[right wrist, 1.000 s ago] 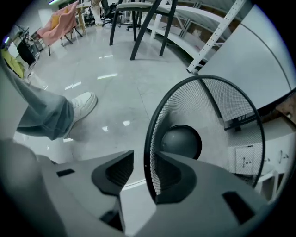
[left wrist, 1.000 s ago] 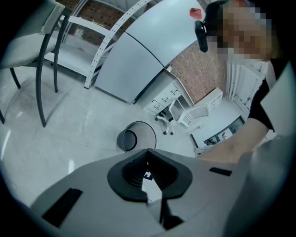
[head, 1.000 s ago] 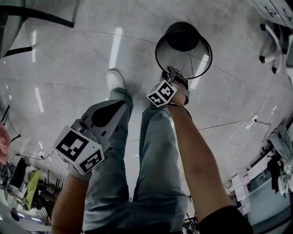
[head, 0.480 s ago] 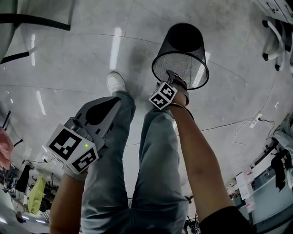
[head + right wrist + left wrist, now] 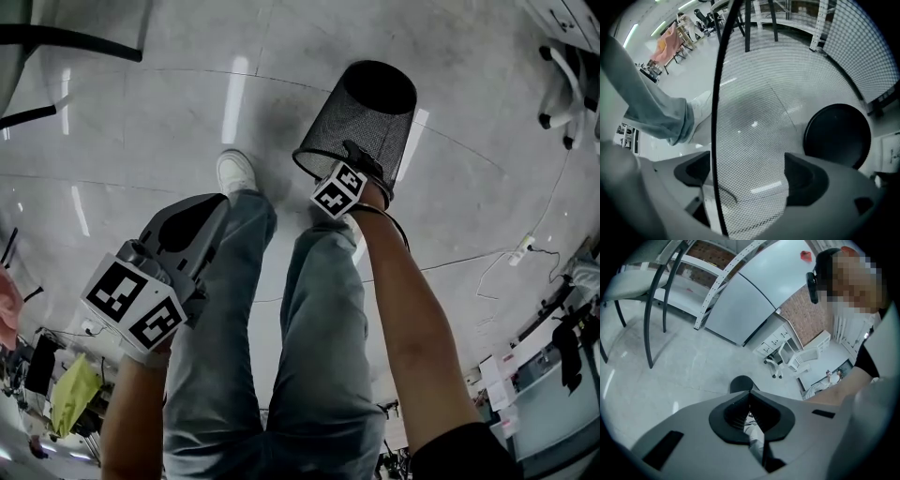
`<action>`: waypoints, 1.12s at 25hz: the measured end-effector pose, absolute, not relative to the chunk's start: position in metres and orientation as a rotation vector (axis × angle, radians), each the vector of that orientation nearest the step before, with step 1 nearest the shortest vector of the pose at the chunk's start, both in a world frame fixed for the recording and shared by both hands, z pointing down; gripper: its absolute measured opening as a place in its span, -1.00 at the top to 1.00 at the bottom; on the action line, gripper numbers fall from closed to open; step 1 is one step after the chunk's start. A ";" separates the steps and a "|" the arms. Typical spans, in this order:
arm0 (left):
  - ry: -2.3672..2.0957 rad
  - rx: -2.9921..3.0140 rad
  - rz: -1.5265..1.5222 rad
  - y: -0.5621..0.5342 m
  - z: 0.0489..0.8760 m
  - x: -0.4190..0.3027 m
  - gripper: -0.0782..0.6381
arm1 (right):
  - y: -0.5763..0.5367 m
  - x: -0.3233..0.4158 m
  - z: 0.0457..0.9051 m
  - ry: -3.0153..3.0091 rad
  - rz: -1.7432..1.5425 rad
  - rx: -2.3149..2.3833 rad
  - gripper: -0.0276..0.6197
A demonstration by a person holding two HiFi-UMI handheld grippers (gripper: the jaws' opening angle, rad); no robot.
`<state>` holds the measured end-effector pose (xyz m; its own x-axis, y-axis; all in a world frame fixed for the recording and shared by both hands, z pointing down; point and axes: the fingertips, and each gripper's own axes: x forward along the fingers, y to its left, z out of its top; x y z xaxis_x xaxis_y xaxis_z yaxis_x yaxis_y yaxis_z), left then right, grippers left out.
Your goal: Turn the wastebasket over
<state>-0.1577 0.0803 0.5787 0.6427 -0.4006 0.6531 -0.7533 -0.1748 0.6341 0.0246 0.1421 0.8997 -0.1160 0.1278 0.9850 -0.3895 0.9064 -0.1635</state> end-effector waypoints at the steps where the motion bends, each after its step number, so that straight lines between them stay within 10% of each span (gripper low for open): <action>1: -0.926 1.797 0.411 0.081 0.578 -0.157 0.74 | 0.144 0.026 0.900 -1.623 0.440 0.209 -0.55; 21: -0.752 1.848 0.481 0.094 0.565 -0.123 0.74 | 0.246 0.020 0.859 -1.615 0.691 0.284 -0.57; 28: -0.605 1.893 0.534 0.089 0.552 -0.083 0.74 | 0.185 0.036 0.817 -1.634 1.479 0.961 -0.57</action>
<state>-0.0828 0.0892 0.5522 0.7740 -0.1674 0.6106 -0.6266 -0.3408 0.7009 0.0360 0.1852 0.8169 -0.4622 -0.0593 0.8848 -0.8863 0.0629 -0.4588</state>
